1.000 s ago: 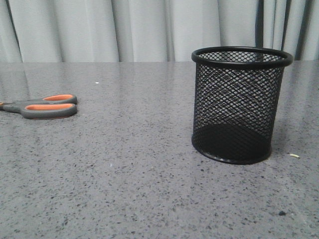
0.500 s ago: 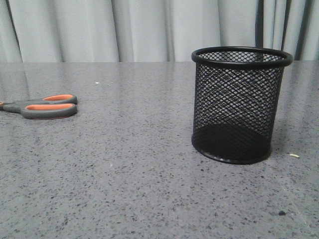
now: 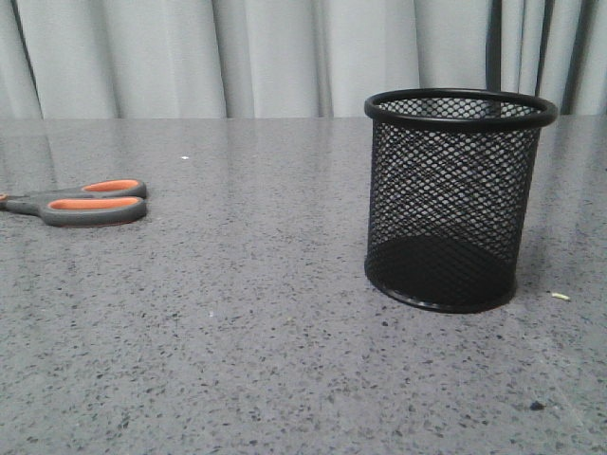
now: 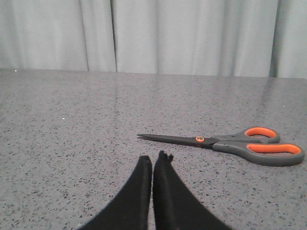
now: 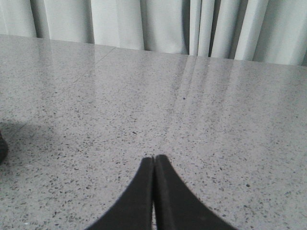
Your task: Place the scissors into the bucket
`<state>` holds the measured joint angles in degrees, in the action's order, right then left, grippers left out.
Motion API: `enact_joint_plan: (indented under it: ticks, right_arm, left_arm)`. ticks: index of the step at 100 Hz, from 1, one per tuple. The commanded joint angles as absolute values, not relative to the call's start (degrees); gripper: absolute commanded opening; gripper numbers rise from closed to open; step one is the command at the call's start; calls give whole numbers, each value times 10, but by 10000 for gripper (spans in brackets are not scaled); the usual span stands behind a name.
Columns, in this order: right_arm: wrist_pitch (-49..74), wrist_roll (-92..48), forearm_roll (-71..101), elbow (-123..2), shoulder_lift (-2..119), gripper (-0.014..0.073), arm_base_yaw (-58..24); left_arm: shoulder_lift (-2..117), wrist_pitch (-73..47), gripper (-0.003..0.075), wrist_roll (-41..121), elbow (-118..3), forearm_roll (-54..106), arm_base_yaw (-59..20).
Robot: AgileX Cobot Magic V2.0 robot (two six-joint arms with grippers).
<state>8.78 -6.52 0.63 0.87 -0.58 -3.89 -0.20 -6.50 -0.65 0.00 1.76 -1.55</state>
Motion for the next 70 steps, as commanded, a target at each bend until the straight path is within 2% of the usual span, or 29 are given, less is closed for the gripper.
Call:
enact_joint_plan:
  ticks: [1,21,54,70]
  right_arm:
    - [39,-65,0,11,-18,-66,-35]
    - [13,-65,107,11,-18,-66,-35]
    - [-42,-65,306,10,-18,-66,-35]
    - [-6,-65,359,-30,-18,-62,-35]
  left_arm:
    - [-17,-21,-20,-9,23,19,-19]
    - [-17,-19,-20,-9,23,120,-19]
    - [-17,-4,-20,-9,19,438,-19]
    - [-17,-20,-20,-9,-12,484,-19]
